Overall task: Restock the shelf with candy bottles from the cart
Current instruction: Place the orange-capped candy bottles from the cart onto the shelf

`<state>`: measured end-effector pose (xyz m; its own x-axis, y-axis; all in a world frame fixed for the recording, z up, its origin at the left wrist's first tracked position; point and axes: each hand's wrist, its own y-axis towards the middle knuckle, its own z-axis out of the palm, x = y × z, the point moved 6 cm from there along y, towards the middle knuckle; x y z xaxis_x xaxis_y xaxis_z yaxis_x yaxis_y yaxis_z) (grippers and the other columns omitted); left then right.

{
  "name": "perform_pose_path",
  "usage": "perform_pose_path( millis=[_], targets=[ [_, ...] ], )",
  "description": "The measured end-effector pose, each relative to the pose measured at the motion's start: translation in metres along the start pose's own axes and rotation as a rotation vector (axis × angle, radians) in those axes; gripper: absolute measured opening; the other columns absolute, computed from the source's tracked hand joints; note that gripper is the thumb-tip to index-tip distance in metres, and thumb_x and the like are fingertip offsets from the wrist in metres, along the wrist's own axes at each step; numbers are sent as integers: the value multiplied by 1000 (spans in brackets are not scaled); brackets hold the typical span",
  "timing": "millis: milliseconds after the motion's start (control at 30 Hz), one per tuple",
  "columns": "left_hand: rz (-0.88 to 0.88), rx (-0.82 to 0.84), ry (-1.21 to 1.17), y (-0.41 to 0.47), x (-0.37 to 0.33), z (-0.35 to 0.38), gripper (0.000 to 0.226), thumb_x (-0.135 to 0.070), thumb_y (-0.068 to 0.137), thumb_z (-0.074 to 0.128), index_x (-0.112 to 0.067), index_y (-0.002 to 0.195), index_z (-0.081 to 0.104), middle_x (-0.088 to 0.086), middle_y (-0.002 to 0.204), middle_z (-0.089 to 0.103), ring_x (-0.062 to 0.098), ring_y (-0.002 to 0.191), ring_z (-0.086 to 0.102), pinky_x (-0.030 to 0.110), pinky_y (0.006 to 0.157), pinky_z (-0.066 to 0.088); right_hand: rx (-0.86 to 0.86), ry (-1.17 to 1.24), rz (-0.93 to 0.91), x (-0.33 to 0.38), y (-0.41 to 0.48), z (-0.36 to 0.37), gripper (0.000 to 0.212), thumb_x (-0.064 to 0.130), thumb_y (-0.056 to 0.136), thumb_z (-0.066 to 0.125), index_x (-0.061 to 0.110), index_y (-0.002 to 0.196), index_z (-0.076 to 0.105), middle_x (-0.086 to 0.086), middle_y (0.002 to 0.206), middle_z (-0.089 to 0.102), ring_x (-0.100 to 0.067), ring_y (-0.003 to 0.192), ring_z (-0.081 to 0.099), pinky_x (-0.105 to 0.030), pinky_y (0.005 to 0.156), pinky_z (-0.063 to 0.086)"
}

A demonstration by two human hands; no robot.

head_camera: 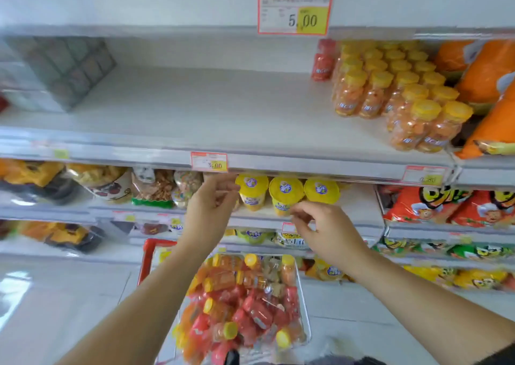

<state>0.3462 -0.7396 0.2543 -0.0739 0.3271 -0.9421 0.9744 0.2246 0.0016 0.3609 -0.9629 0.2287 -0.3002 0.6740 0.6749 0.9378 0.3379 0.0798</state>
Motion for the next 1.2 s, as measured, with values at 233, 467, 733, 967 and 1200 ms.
perform_pose_path(
  millis=[233, 467, 733, 967, 1200],
  targets=[
    [-299, -152, 66, -86, 117, -48, 24, -12, 96, 60, -33, 106, 62, -13, 93, 67, 4, 73, 63, 21, 57, 49, 370, -89, 110, -26, -22, 106, 22, 24, 92, 61, 29, 111, 71, 18, 93, 68, -6, 88, 65, -28, 79, 52],
    [-520, -141, 148, -146, 204, -51, 21, -11, 93, 62, -21, 111, 65, -5, 100, 69, 13, 87, 66, 17, 66, 50, 613, -221, 166, -56, -39, 187, 21, 30, 92, 60, 36, 111, 67, 15, 102, 68, -8, 80, 65, -32, 73, 55],
    [-565, 110, 580, -118, 298, -51, 50, -27, 93, 60, -28, 141, 45, 1, 142, 43, 20, 121, 53, 33, 97, 46, 703, -348, 181, -86, -24, 273, 32, 35, 92, 62, 33, 123, 61, 8, 123, 60, -13, 86, 57, -31, 75, 50],
    [-437, 202, 796, -65, 358, -25, 68, -17, 88, 58, -36, 147, 30, -3, 148, 34, 22, 138, 32, 41, 104, 44, 613, -385, 14, -77, 33, 343, 54, 23, 94, 57, 35, 144, 42, 5, 144, 37, -21, 132, 38, -40, 94, 49],
    [-398, 205, 859, -49, 391, -11, 73, -8, 91, 58, -43, 145, 23, -1, 142, 40, 25, 125, 45, 41, 81, 52, 670, -631, -151, -86, 50, 388, 73, -1, 87, 55, 38, 146, 36, -5, 149, 32, -29, 135, 34, -42, 103, 41]
  ],
)
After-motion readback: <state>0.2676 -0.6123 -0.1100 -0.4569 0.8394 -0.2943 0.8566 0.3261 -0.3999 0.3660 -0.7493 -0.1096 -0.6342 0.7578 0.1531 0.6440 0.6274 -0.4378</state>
